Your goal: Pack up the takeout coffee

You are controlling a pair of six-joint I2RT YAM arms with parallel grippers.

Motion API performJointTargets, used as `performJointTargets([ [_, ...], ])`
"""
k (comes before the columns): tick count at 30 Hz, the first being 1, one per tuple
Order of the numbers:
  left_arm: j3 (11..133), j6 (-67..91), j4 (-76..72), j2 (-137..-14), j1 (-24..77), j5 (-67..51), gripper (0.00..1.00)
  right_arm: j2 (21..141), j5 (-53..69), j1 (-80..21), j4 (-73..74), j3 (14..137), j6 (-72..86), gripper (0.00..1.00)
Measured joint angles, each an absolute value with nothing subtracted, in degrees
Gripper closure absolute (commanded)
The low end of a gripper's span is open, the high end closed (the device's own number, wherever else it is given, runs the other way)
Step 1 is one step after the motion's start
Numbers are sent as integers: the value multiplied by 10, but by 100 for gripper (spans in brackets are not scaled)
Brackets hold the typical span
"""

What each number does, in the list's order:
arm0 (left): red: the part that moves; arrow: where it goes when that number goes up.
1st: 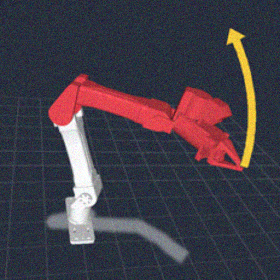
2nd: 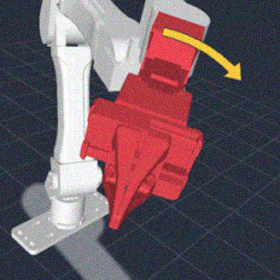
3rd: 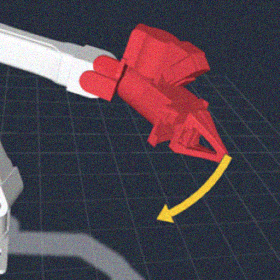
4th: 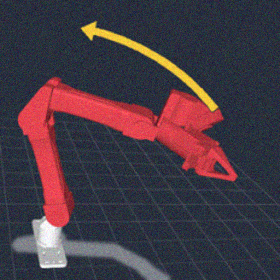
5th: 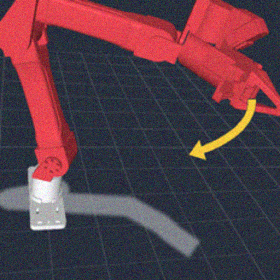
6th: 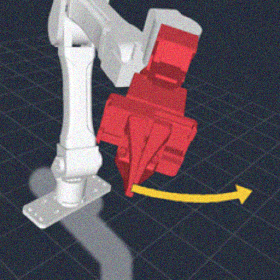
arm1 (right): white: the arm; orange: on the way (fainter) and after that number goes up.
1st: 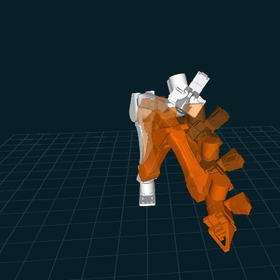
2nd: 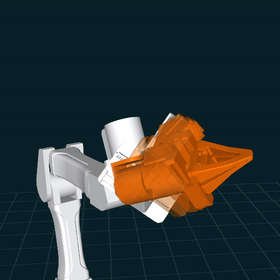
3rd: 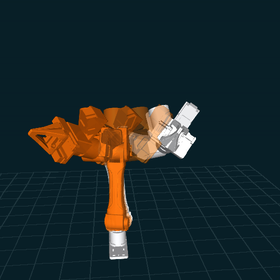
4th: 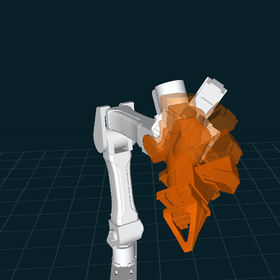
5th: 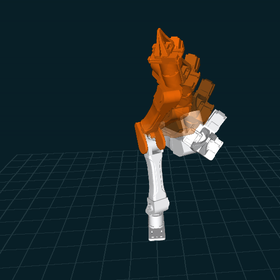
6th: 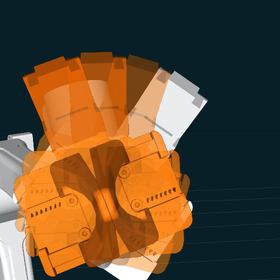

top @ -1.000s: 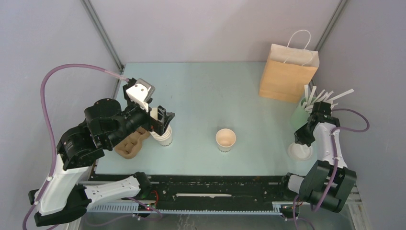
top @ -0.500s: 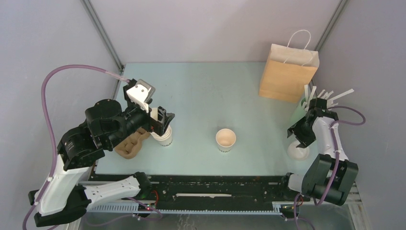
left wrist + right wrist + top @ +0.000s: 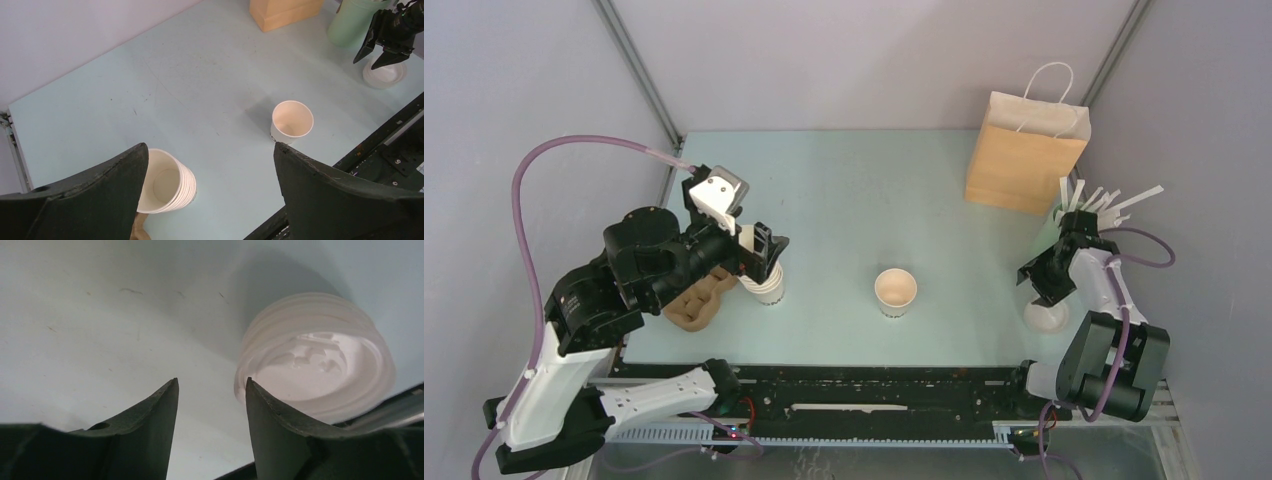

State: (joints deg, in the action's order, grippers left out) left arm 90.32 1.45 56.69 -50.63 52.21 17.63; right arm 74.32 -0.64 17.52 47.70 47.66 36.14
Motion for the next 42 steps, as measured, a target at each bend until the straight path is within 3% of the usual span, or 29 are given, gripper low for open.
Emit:
performJointTargets([
  [15,903,14,567,-514,522,178,0,750,31,204,329,460,418,40],
  [21,903,15,567,-514,522,178,0,737,19,184,368,465,419,36],
  [29,903,14,567,-514,522,178,0,657,-30,136,462,464,405,47],
  [42,903,14,567,-514,522,178,0,746,-93,62,457,464,378,56],
])
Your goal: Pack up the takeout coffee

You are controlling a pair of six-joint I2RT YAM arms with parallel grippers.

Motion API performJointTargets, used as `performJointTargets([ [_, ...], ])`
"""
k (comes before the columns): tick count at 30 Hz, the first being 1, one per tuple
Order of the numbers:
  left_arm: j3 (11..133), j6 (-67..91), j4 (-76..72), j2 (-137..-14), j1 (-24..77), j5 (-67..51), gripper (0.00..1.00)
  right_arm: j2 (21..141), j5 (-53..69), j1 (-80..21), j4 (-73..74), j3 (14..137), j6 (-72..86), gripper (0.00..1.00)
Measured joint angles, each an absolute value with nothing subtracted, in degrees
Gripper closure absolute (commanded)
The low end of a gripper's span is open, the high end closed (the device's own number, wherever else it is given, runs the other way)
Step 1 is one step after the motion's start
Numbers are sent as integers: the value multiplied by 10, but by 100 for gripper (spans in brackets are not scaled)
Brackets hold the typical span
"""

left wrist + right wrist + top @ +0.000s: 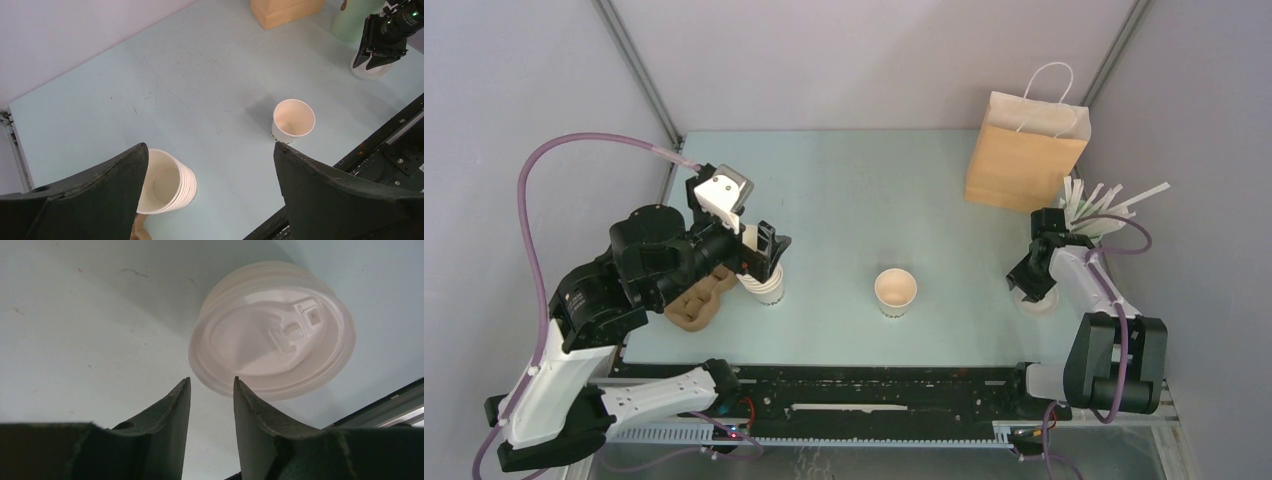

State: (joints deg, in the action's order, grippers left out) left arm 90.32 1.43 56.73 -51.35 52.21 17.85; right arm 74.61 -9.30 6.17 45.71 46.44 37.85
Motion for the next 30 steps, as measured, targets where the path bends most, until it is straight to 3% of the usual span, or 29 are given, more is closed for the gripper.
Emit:
performJointTargets([
  [5,903,14,568,-513,522,178,0,761,-104,58,449,464,371,57],
  [19,904,14,568,-514,523,179,0,769,-118,51,439,464,361,73],
  [30,904,14,568,-514,524,179,0,749,-128,50,455,464,357,79],
])
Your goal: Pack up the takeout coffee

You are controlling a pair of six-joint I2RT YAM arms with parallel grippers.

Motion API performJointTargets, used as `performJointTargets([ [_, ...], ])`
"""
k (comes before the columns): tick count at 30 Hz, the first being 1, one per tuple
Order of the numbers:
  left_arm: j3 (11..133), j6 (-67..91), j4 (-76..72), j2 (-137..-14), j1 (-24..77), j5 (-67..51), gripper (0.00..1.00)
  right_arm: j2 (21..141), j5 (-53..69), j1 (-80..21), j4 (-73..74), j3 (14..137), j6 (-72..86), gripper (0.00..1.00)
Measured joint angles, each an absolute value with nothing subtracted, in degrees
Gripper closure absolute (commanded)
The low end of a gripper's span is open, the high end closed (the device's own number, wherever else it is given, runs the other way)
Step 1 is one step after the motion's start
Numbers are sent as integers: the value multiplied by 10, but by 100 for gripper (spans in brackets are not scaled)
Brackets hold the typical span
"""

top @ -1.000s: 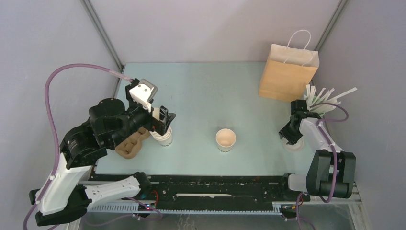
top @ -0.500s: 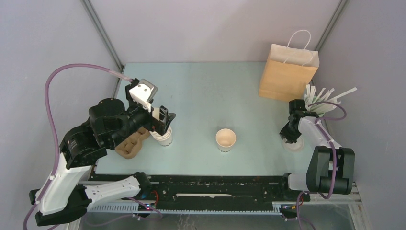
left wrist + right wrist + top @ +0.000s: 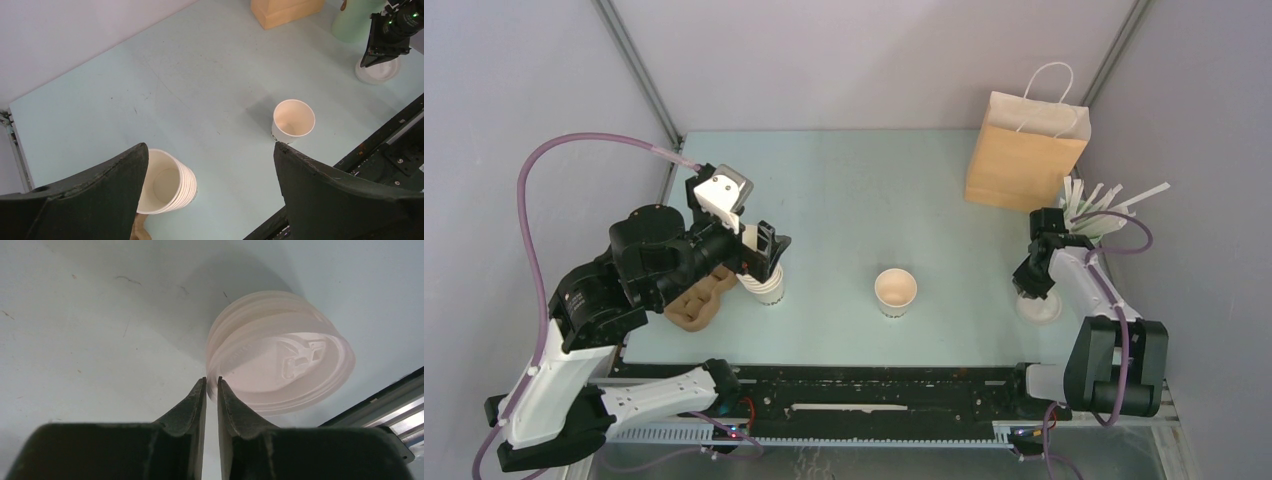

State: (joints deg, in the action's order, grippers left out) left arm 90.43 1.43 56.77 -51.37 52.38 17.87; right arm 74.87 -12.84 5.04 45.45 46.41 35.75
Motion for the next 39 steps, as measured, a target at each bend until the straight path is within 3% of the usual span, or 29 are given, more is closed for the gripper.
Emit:
performJointTargets([
  [12,912,14,571,-514,526,179,0,704,-132,68,475,464,357,77],
  [22,913,14,572,-514,528,179,0,699,-98,112,474,464,346,86],
  [26,913,14,572,-514,528,179,0,691,-83,117,475,464,339,97],
  [39,913,14,572,-514,528,179,0,689,-74,120,528,495,337,100],
])
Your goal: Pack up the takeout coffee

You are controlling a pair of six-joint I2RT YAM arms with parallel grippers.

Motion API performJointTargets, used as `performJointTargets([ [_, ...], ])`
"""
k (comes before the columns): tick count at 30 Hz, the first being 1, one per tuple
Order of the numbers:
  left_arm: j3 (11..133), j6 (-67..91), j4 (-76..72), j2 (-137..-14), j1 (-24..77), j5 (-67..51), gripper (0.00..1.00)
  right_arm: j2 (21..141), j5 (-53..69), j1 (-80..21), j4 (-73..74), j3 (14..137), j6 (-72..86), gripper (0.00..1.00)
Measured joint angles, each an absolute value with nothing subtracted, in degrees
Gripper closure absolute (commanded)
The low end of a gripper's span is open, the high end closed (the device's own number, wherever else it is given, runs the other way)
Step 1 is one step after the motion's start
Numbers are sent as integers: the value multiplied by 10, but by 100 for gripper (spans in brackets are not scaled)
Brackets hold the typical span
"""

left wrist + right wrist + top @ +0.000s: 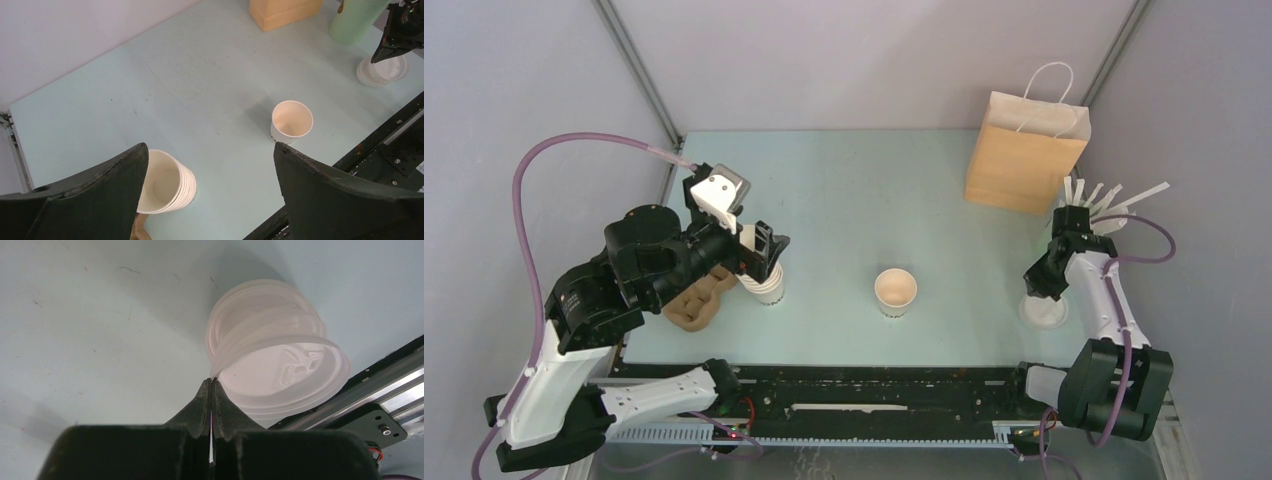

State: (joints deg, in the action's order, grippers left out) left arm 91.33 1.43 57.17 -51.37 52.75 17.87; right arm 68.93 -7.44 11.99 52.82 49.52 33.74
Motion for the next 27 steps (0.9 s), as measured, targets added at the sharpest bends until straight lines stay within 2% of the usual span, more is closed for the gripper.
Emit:
performJointTargets([
  [6,913,14,572,-514,528,179,0,702,-73,124,535,520,333,99],
  [13,913,14,572,-514,528,179,0,741,-65,123,527,528,335,73],
  [16,913,14,572,-514,528,179,0,752,-60,123,525,529,338,56],
  [18,913,14,572,-514,528,179,0,754,-58,123,527,530,340,51],
  [22,913,14,572,-512,528,179,0,726,-57,137,550,532,339,45],
  [27,910,14,571,-506,528,179,0,648,-50,204,583,530,339,51],
])
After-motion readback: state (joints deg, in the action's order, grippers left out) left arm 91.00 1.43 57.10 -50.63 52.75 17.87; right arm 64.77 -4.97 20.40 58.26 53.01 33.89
